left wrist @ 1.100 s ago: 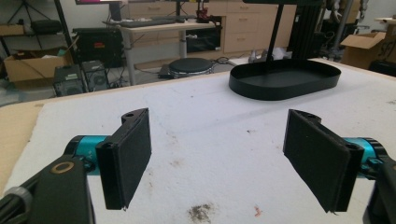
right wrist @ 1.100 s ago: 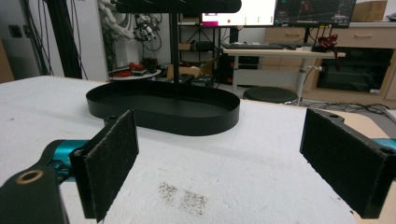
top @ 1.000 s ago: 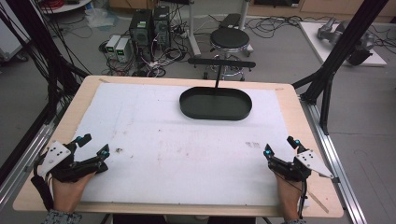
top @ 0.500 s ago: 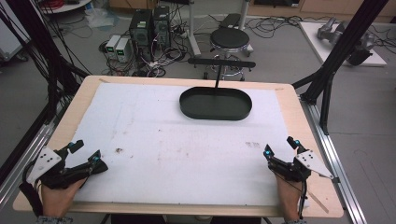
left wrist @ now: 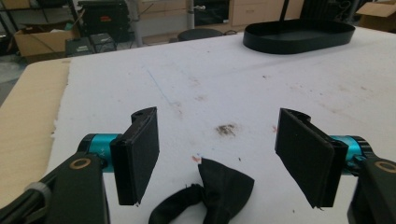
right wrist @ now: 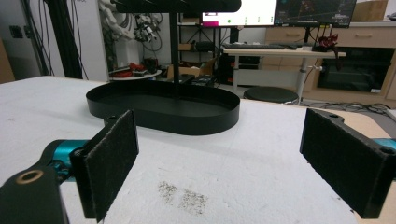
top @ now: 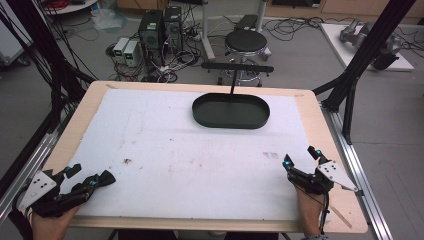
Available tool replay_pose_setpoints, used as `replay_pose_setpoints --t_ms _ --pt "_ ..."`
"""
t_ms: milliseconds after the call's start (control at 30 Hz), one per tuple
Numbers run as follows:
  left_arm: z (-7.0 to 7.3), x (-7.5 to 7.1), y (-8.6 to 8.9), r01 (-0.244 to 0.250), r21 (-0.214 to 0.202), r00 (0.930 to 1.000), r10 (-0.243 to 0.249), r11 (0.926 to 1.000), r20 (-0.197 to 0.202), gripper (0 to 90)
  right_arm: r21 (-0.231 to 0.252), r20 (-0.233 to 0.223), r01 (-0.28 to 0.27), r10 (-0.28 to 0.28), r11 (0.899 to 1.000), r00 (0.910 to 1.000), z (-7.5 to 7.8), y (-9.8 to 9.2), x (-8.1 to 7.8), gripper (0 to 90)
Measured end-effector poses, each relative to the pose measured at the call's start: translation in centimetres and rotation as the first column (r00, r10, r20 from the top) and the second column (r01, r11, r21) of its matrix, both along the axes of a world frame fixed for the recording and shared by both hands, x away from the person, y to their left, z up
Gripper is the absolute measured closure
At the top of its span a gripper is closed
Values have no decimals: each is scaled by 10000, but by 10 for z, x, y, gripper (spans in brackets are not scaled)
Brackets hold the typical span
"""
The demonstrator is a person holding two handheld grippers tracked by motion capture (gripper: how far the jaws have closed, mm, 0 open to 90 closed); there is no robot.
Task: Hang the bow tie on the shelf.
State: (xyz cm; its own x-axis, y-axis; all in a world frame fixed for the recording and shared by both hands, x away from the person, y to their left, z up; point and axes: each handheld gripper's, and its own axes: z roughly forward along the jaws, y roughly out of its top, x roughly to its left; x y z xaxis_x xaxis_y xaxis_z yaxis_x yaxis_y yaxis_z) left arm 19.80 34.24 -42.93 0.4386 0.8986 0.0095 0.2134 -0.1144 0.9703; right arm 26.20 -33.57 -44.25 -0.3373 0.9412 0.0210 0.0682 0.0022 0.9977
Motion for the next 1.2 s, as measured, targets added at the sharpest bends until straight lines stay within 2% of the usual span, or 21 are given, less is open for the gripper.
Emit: replay_pose_setpoints --t_ms 133,400,767,1000,1200 --pt "-7 -4 1 42 278 9997 -35 9996 -254 315 -52 -9 -3 2 10000 10000 0 0 0 106" --pt "-17 -7 7 -67 423 9986 90 9991 -531 364 -27 -19 29 -29 10000 10000 0 0 0 106" --pt "-26 -3 2 256 986 9928 -137 9948 -1187 423 -43 -29 17 -17 10000 10000 0 -1 0 106" --pt "-29 -2 1 269 1146 9910 -115 9931 -1330 481 -53 -26 26 -27 10000 10000 0 -1 0 106" --pt "-32 0 0 194 1303 9892 -1 9913 -1464 494 3 -50 11 -11 10000 10000 0 -1 0 107"
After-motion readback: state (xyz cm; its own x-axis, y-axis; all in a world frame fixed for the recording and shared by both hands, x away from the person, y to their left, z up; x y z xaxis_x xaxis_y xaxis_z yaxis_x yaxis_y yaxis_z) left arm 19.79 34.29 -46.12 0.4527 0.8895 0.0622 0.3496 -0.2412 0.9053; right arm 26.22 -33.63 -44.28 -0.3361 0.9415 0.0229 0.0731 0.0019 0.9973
